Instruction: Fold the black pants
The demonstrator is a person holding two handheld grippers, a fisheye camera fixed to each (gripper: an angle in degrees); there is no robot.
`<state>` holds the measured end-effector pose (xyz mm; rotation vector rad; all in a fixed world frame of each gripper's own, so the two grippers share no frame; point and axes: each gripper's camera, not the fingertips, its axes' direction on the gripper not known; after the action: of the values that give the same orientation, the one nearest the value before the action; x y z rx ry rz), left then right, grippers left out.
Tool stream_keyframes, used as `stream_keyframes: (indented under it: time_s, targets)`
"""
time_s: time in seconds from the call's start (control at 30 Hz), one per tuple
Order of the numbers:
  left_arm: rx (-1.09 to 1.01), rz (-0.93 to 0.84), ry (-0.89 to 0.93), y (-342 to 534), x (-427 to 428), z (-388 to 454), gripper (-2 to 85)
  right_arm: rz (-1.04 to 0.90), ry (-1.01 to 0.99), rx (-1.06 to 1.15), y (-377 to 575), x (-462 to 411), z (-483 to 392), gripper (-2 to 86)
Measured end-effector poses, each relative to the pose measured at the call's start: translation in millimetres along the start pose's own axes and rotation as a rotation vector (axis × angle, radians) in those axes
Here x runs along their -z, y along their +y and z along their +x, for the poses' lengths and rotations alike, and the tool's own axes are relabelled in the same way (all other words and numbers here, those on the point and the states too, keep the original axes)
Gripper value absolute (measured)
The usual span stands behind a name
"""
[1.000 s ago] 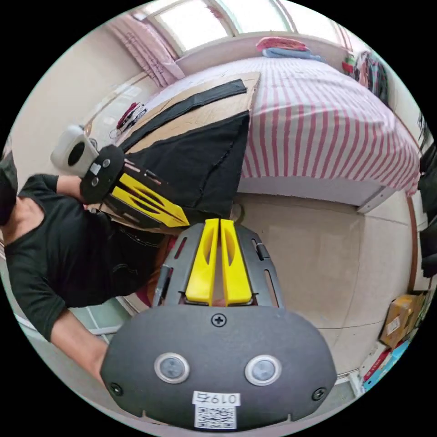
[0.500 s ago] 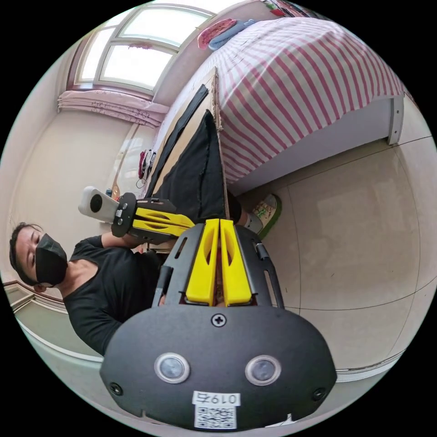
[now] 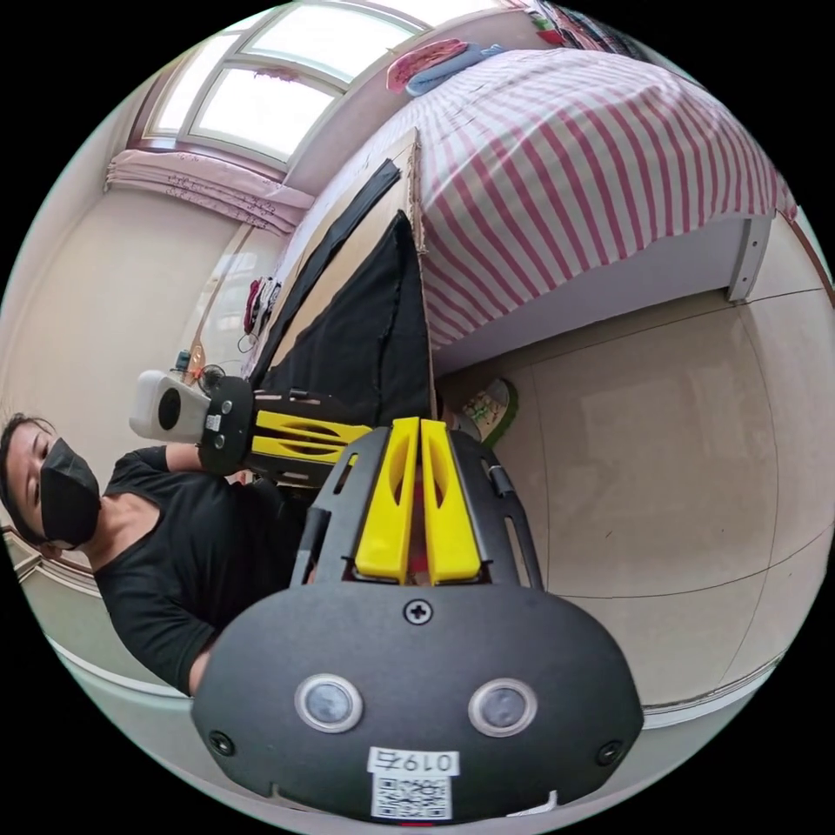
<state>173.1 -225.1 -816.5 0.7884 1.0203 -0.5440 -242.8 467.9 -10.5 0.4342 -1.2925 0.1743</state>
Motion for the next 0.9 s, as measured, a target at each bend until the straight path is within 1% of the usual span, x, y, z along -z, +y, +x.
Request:
stream_keyframes:
  time_s: [0.13, 0.3, 0.37, 0.47, 0.6, 0.67, 0.9]
  targets:
    - [0.011, -0.006, -0.019, 0, -4, 0, 0.7, 0.038, 0.014, -0.036, 9, -4, -4, -0.8]
    - [0.091, 0.000, 0.080, 2, -6, -23, 0.9, 0.124, 0.061, -0.039, 32, -3, -18, 0.3]
    - [0.115, 0.002, 0.116, 2, -7, -30, 0.9, 0.225, 0.099, -0.082, 55, 8, -22, 4.5]
    - [0.141, 0.003, 0.152, 4, -10, -40, 0.9, 0.354, 0.061, -0.131, 93, 16, -22, 5.1]
    - [0.165, 0.008, 0.183, 6, -10, -49, 0.9, 0.383, 0.005, -0.181, 128, -6, -19, 5.2]
    - [0.170, 0.010, 0.190, 7, -10, -52, 0.9, 0.425, -0.067, -0.188, 143, -20, -16, 5.2]
    - [0.163, 0.006, 0.160, 8, -10, -54, 0.9, 0.464, -0.035, -0.199, 146, -35, -19, 5.0]
